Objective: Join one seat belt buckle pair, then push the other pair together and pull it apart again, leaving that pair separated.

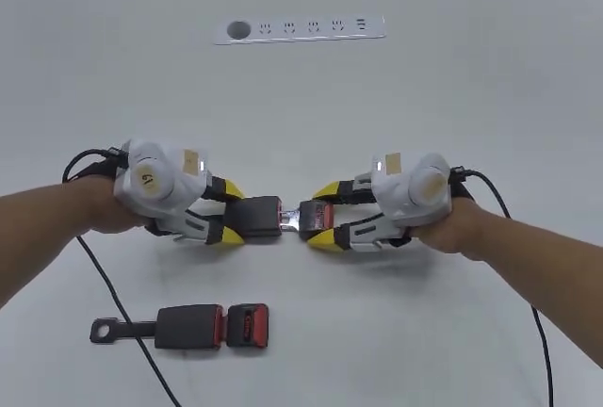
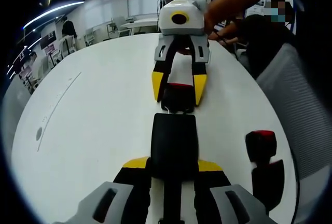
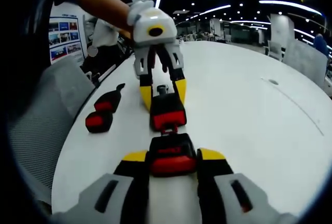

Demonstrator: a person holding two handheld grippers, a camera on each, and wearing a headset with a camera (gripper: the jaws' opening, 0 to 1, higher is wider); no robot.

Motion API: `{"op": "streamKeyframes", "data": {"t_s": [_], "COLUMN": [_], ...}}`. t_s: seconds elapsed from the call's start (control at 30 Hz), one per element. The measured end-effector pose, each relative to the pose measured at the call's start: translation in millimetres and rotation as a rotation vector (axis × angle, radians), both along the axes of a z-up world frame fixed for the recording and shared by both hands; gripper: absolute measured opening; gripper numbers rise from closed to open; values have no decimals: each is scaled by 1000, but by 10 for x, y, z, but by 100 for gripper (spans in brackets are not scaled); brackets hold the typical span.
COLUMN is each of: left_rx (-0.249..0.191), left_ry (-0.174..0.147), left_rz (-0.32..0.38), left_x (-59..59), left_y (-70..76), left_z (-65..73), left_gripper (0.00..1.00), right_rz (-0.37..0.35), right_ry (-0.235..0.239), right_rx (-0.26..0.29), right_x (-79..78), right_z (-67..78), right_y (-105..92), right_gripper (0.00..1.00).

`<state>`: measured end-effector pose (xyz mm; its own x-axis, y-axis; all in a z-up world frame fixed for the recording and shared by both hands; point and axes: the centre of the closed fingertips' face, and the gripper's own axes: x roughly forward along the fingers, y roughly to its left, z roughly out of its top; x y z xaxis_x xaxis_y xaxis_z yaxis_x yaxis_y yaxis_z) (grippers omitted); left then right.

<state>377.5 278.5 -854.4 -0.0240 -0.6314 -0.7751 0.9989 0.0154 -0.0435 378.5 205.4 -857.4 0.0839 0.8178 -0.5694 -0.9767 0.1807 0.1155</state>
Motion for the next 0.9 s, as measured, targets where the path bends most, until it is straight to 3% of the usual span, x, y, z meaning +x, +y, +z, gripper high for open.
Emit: {"op": "streamKeyframes", "data": {"t_s": [0.9], "left_rx": [31], "left_ry": [1], "left_rz": [-27], "left_x": [7], "left_y": [14], "left_z": [-9], "left_gripper": [32], "right_rz": [-26], "right_ry": [24], "right_rx": [-28], "right_x": [7], "right_z": [-3], "right_y": [192], "right_gripper": [35]}}
